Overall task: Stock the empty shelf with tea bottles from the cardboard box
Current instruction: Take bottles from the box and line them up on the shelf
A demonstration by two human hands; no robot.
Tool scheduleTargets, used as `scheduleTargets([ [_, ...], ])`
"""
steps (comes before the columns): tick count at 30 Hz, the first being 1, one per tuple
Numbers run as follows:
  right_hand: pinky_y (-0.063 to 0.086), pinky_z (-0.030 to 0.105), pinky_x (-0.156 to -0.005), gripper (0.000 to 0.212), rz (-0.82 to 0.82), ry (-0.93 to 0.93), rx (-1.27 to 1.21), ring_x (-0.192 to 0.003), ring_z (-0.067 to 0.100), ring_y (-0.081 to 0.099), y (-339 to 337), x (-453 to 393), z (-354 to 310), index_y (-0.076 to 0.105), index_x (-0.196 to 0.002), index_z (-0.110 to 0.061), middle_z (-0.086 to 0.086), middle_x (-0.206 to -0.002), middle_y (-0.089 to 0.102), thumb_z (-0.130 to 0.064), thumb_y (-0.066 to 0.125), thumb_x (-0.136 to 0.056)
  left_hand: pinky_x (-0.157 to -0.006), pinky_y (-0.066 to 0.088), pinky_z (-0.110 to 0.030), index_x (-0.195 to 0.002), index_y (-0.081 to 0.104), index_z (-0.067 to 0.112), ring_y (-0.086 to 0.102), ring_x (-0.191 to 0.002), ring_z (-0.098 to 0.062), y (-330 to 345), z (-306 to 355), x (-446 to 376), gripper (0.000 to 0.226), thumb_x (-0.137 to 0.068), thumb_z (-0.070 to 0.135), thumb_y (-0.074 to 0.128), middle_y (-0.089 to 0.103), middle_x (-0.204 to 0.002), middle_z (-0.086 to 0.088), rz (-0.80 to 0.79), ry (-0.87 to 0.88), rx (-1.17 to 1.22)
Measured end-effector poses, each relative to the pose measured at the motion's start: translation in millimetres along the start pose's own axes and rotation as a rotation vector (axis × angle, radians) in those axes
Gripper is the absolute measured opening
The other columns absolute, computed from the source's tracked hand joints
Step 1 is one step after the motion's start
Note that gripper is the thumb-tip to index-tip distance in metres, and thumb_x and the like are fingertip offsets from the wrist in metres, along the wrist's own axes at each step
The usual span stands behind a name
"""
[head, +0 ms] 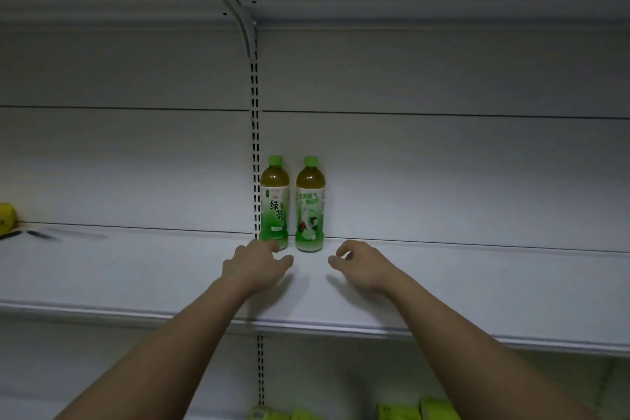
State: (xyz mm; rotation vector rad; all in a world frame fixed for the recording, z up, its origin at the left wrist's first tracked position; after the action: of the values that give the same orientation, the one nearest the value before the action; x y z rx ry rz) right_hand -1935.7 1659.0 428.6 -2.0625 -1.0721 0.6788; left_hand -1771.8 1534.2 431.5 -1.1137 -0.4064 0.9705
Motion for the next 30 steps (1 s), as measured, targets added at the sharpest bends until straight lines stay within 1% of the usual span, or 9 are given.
scheduleTargets([
  [6, 0.048, 0.036, -0.092, 0.044, 0.063, -0.036, 0.143, -0.108, 0.026, 0.059, -20, 50, -9, 0.06, -0.119, -0.02, 0.007, -0.125, 0.062, -0.052, 0.05, -0.091, -0.102, 0.042, -0.044, -0.126, 0.057, 0.027, 0.051, -0.121, -0.029, -11, 16, 42, 0.056, -0.084, 0.062, 0.046, 0.056, -0.134, -0.006, 0.003, 0.037, 0.01],
  [10, 0.045, 0.032, -0.075, 0.037, 0.102, -0.117, 0.241, -0.094, 0.024, 0.062, -14, 98, -18, 0.064, -0.105, -0.024, 0.002, -0.105, 0.067, -0.054, 0.049, -0.09, -0.097, 0.046, -0.045, -0.114, 0.064, 0.03, 0.056, -0.113, -0.029, -6, 27, 91, 0.048, -0.083, 0.062, 0.046, 0.066, -0.119, -0.004, 0.048, 0.102, 0.029],
  [12, 0.042, 0.032, -0.072, 0.033, 0.132, -0.139, 0.235, -0.092, 0.025, 0.062, -9, 123, -17, 0.065, -0.099, -0.026, 0.002, -0.099, 0.067, -0.053, 0.049, -0.089, -0.095, 0.047, -0.044, -0.11, 0.066, 0.028, 0.057, -0.111, -0.03, 2, 30, 117, 0.045, -0.083, 0.059, 0.047, 0.068, -0.114, -0.005, 0.065, 0.129, 0.063],
  [15, 0.047, 0.034, -0.076, 0.029, 0.12, -0.133, 0.198, -0.096, 0.027, 0.062, 8, 155, -2, 0.068, -0.095, -0.025, 0.004, -0.103, 0.07, -0.049, 0.051, -0.089, -0.088, 0.05, -0.039, -0.105, 0.07, 0.024, 0.059, -0.105, -0.03, 14, 30, 156, 0.04, -0.083, 0.051, 0.051, 0.067, -0.109, -0.008, 0.113, 0.169, 0.084],
  [18, 0.049, 0.036, -0.083, 0.029, 0.069, -0.078, 0.17, -0.103, 0.029, 0.063, 34, 179, 21, 0.07, -0.095, -0.022, 0.007, -0.107, 0.071, -0.045, 0.053, -0.089, -0.088, 0.049, -0.041, -0.102, 0.071, 0.021, 0.059, -0.103, -0.031, 26, 24, 188, 0.034, -0.083, 0.042, 0.052, 0.065, -0.108, -0.011, 0.179, 0.183, 0.088],
  [21, 0.051, 0.036, -0.085, 0.027, 0.012, -0.017, 0.126, -0.102, 0.031, 0.064, 65, 198, 45, 0.071, -0.09, -0.017, 0.013, -0.103, 0.072, -0.04, 0.056, -0.089, -0.084, 0.052, -0.039, -0.096, 0.072, 0.019, 0.063, -0.098, -0.03, 61, 14, 214, 0.029, -0.083, 0.036, 0.053, 0.071, -0.1, -0.008, 0.073, 0.133, 0.146],
  [25, 0.051, 0.039, -0.074, 0.032, -0.104, 0.07, 0.056, -0.086, 0.034, 0.066, 123, 222, 79, 0.07, -0.083, -0.004, 0.019, -0.087, 0.071, -0.033, 0.057, -0.088, -0.078, 0.053, -0.037, -0.091, 0.07, 0.025, 0.064, -0.092, -0.026, 118, -10, 251, 0.021, -0.083, 0.034, 0.052, 0.071, -0.097, -0.002, -0.002, 0.044, 0.145],
  [28, 0.048, 0.034, -0.071, 0.021, -0.162, 0.11, 0.049, -0.077, 0.025, 0.059, 175, 246, 113, 0.065, -0.072, -0.014, 0.008, -0.077, 0.065, -0.026, 0.056, -0.087, -0.077, 0.053, -0.036, -0.091, 0.071, 0.022, 0.064, -0.093, -0.029, 177, -30, 277, 0.021, -0.084, 0.032, 0.053, 0.071, -0.098, -0.005, -0.07, 0.007, 0.144],
  [30, 0.039, 0.033, -0.064, 0.032, -0.239, 0.125, -0.007, -0.065, 0.022, 0.048, 214, 265, 139, 0.048, -0.057, -0.016, 0.006, -0.063, 0.05, -0.013, 0.053, -0.088, -0.079, 0.054, -0.038, -0.096, 0.071, 0.02, 0.064, -0.096, -0.03, 224, -46, 296, 0.024, -0.085, 0.032, 0.054, 0.07, -0.101, -0.008, -0.178, -0.041, 0.112],
])
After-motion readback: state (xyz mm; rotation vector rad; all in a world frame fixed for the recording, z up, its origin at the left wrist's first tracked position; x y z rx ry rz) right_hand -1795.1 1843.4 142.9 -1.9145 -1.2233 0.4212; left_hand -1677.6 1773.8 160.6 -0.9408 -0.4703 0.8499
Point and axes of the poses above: each hand's wrist, its own x-axis away from the middle knuckle, its own y-axis out of the palm, z = x × y, the point moved 9 cm from there along -x, towards the middle knuckle
